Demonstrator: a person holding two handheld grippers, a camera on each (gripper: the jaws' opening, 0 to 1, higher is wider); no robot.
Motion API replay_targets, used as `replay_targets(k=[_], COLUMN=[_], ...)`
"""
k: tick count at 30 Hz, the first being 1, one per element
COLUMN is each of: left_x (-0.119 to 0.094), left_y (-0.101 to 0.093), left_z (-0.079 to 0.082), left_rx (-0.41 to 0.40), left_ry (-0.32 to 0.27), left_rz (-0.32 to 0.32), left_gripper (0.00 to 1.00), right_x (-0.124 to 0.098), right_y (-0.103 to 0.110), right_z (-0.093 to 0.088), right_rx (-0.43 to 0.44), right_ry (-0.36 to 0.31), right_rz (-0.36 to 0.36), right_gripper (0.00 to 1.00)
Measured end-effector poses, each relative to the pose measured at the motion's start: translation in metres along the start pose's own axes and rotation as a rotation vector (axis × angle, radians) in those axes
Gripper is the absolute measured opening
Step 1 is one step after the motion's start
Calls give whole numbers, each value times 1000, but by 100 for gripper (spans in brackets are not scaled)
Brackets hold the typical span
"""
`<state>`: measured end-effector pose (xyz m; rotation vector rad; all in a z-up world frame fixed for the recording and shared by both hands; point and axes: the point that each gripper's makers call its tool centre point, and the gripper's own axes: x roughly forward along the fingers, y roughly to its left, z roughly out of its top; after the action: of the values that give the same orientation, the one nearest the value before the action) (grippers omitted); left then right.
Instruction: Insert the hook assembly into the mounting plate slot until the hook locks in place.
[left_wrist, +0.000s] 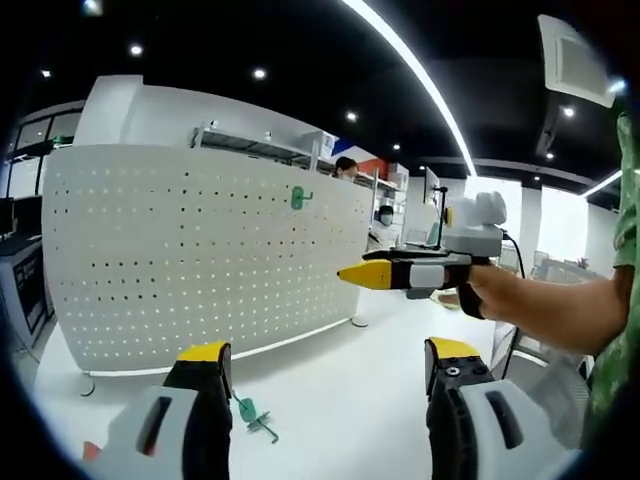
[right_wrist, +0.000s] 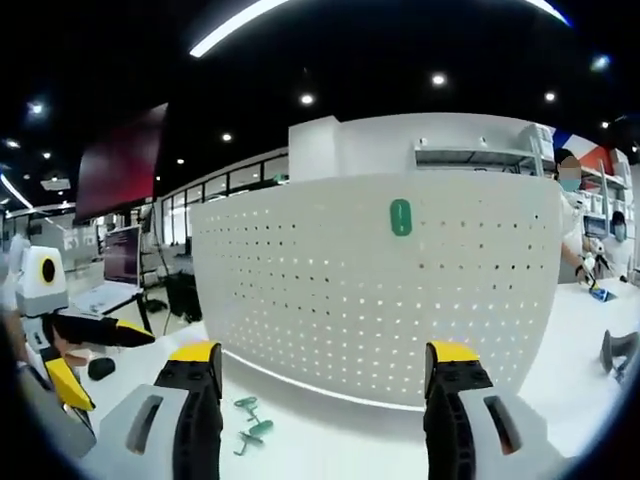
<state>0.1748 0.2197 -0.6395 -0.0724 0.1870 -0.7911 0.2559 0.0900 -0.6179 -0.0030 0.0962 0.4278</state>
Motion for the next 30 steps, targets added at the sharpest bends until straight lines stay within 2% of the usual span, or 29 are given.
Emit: replay_targets(k=[16, 30], left_x=[-14, -12], left_y=[-1, 1], left_z=[-7, -11], left_rx=[-5, -13], left_ry=[5, 11], left_rz=[23, 32], left_gripper=[81, 81], right_x=[-17, -8], right_y=[34, 38], right_z=[-30, -48], right_rx=[-27, -33], right_ry=[71, 129], right_rz=[68, 109], right_gripper=[83, 78])
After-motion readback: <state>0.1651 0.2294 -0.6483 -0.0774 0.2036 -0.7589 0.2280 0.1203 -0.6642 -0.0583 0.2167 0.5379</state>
